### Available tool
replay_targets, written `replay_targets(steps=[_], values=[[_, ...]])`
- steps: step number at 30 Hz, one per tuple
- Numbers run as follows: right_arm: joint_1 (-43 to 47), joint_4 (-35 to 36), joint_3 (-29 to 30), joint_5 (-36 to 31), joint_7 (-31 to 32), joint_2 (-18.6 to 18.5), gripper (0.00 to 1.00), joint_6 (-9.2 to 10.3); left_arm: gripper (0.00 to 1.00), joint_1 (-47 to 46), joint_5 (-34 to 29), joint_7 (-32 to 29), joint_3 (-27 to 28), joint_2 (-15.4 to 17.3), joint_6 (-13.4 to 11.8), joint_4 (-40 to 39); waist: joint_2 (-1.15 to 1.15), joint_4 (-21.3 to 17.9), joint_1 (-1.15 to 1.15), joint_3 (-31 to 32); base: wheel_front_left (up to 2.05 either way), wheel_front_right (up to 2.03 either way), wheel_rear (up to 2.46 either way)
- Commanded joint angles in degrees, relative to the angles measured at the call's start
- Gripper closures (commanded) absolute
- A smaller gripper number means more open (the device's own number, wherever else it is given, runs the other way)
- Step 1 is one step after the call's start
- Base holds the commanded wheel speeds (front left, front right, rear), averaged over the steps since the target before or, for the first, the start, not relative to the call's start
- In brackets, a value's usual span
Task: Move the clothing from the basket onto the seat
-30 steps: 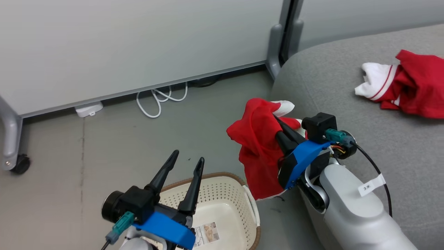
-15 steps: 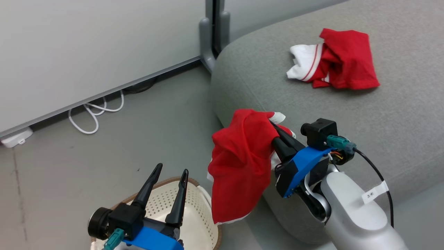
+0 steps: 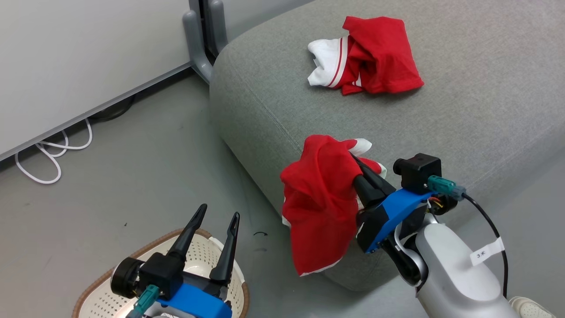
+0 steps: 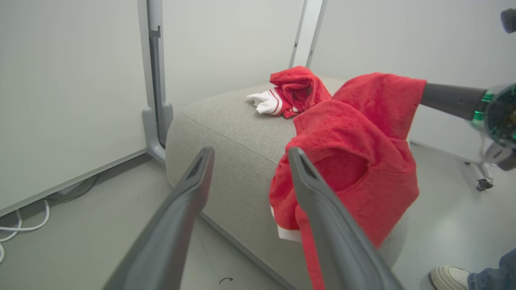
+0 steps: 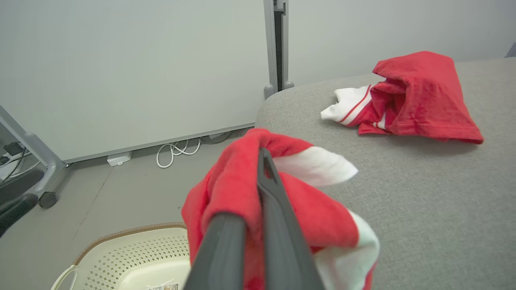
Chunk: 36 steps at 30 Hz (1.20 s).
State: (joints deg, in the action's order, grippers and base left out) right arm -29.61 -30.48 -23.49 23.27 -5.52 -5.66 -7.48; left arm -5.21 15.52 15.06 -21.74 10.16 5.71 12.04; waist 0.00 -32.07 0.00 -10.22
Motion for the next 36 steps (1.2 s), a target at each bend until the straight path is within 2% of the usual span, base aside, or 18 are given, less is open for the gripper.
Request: replay_targets(steps=[1,7,11,14,21,26,32,36], values=[[0.7,0.4,0.2,-0.2,0.2,0.2,1.00,-0.03,0.00,-0.8,-0.4,0.2,0.3,0.1,0.3,0.1,0.00,0.0,0.00,-0.1,0.00,0.00,0.00],[-0.8,1.2,1.3,0.6,0.9,0.6,1.00,-0.03,0.00,-1.6,-0.9,0.2,0.6,0.2,0.8,0.4,0.00,-0.2,0.00,-1.8,0.00,0.00,0.00],[-4.5,1.0,2.0,3.8,1.5,0.8,1.00,-0.03,0.00,-2.0,-1.5,0.2,1.3,0.8,0.8,-0.3,0.00,-0.4,0.00,-4.3,0.00,0.00,0.00],[-9.1,0.9,3.4,6.8,2.6,-0.6,1.00,-0.03,0.00,-3.0,-2.2,0.2,1.8,1.7,0.6,-1.4,0.00,-0.1,0.00,-7.6,0.00,0.00,0.00],[-22.6,3.5,9.2,12.6,6.4,-7.3,1.00,-0.03,0.00,-6.5,-4.0,-1.9,2.4,4.7,0.1,-6.4,0.00,1.8,0.00,-16.4,0.00,0.00,0.00],[-32.5,3.4,16.5,14.9,7.9,-12.8,1.00,-0.03,0.00,-8.4,-5.4,-5.4,2.7,7.0,-0.5,-11.4,0.00,2.4,0.00,-23.4,0.00,0.00,0.00],[-41.3,-1.2,26.7,14.4,6.1,-18.1,1.00,-0.03,0.00,-10.3,-6.8,-8.4,3.3,9.0,-1.2,-17.3,0.00,3.7,0.00,-30.9,0.00,0.00,0.00],[-44.3,-8.0,33.0,13.3,3.9,-20.0,1.00,-0.03,0.00,-10.7,-7.6,-9.6,3.9,10.4,-1.8,-20.5,0.00,4.6,0.00,-34.3,0.00,0.00,0.00]])
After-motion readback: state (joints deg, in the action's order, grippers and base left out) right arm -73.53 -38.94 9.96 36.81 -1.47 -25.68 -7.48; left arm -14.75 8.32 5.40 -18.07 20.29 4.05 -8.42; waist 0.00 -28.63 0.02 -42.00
